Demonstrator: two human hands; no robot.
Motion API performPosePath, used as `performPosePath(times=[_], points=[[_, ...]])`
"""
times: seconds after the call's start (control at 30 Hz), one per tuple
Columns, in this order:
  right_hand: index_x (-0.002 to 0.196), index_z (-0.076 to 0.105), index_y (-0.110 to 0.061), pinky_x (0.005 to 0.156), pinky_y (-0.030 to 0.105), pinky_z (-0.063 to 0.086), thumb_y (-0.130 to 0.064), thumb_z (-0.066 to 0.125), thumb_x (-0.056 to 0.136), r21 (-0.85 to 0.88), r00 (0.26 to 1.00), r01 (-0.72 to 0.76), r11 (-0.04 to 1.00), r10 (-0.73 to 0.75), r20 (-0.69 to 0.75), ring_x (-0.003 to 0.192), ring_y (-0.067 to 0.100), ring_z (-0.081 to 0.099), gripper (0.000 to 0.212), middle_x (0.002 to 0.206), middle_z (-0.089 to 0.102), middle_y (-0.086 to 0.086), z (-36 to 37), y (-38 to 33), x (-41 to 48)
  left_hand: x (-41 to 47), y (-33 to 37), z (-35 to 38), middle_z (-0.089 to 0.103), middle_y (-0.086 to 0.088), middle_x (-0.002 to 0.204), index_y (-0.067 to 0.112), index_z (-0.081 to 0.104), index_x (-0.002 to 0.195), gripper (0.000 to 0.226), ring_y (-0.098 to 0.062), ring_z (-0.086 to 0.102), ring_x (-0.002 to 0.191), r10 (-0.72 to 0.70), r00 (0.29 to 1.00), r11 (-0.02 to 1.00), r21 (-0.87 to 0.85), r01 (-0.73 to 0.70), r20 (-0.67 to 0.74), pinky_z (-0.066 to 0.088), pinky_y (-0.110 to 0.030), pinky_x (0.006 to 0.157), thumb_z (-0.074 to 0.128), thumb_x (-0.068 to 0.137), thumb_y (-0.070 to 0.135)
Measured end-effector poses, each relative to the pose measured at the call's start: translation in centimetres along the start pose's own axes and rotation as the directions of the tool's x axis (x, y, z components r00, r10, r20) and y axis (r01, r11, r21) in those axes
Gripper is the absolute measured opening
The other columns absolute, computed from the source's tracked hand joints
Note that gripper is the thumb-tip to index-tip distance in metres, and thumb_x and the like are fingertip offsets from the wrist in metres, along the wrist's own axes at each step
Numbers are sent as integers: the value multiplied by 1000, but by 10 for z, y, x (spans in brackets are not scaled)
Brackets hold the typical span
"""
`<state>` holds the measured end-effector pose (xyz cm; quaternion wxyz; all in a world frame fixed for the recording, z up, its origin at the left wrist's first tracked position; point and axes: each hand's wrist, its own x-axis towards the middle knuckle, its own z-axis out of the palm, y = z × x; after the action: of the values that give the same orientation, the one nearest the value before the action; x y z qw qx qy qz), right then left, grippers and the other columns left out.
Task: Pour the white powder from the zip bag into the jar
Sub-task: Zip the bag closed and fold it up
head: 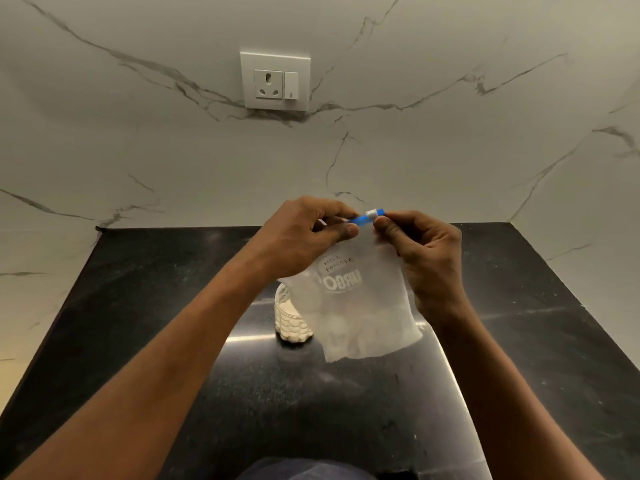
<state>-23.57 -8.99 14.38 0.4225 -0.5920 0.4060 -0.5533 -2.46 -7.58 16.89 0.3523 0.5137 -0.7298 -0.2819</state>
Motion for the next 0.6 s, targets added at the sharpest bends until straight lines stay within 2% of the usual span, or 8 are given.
performPosePath(times=[0.07, 0.13, 0.23, 0.37, 0.47, 0.53, 0.6], points=[[101, 82, -11, 80, 36, 64, -10, 78, 92, 53, 999, -48, 997, 48, 9, 88, 27, 77, 10, 92, 81, 8, 0, 3, -4, -1, 3, 4, 70, 18, 106, 31, 69, 133, 36, 4, 68, 100, 17, 999, 999, -36, -16, 28, 55, -8, 80, 69, 98, 39], [102, 81, -10, 82, 41, 63, -12, 77, 93, 78, 997, -73, 994, 70, 39, 92, 35, 76, 11, 96, 80, 13, 1, 5, -8, -2, 7, 11, 72, 19, 107, 28, 72, 129, 33, 5, 67, 102, 61, 998, 997, -51, -61, -2, 53, -7, 83, 69, 98, 38], [95, 83, -14, 85, 46, 62, -13, 76, 92, 155, 991, -128, 980, 120, 55, 90, 36, 74, 8, 94, 79, 15, 3, 2, -11, -3, 10, 19, 78, 11, 99, 23, 79, 114, 20, -5, 73, 94, 69, 994, 995, -70, -75, -85, 61, -26, 85, 70, 99, 33], [88, 84, -15, 75, 33, 62, -10, 75, 92, 199, 990, -144, 969, 143, 21, 81, 24, 73, 11, 86, 78, 11, 3, -2, -14, -5, 14, 20, 79, 7, 94, 23, 80, 110, 18, -12, 75, 89, 18, 998, 997, -69, -22, -60, 63, -42, 84, 68, 101, 33], [84, 83, -17, 70, 30, 61, -8, 72, 93, 207, 990, -131, 970, 139, -27, 74, 20, 70, 17, 80, 76, 8, 3, -3, -14, -8, 15, 17, 78, -4, 90, 23, 80, 109, 20, -28, 73, 84, -11, 999, 998, -55, 9, -44, 60, -54, 80, 67, 101, 35], [83, 81, -14, 68, 29, 59, -9, 72, 94, 209, 986, -133, 969, 150, -68, 72, 18, 67, 15, 77, 73, 7, 0, -3, -12, -13, 11, 13, 77, -4, 87, 26, 80, 107, 18, -31, 72, 81, -40, 999, 998, -58, 38, -36, 59, -56, 76, 67, 101, 37], [83, 80, -12, 67, 27, 57, -9, 72, 94, 215, 983, -136, 967, 159, -94, 70, 16, 65, 14, 74, 72, 6, -3, -4, -9, -19, 4, 9, 78, 2, 87, 29, 80, 107, 17, -24, 73, 80, -80, 996, 994, -83, 77, -28, 62, -49, 74, 67, 100, 37]])
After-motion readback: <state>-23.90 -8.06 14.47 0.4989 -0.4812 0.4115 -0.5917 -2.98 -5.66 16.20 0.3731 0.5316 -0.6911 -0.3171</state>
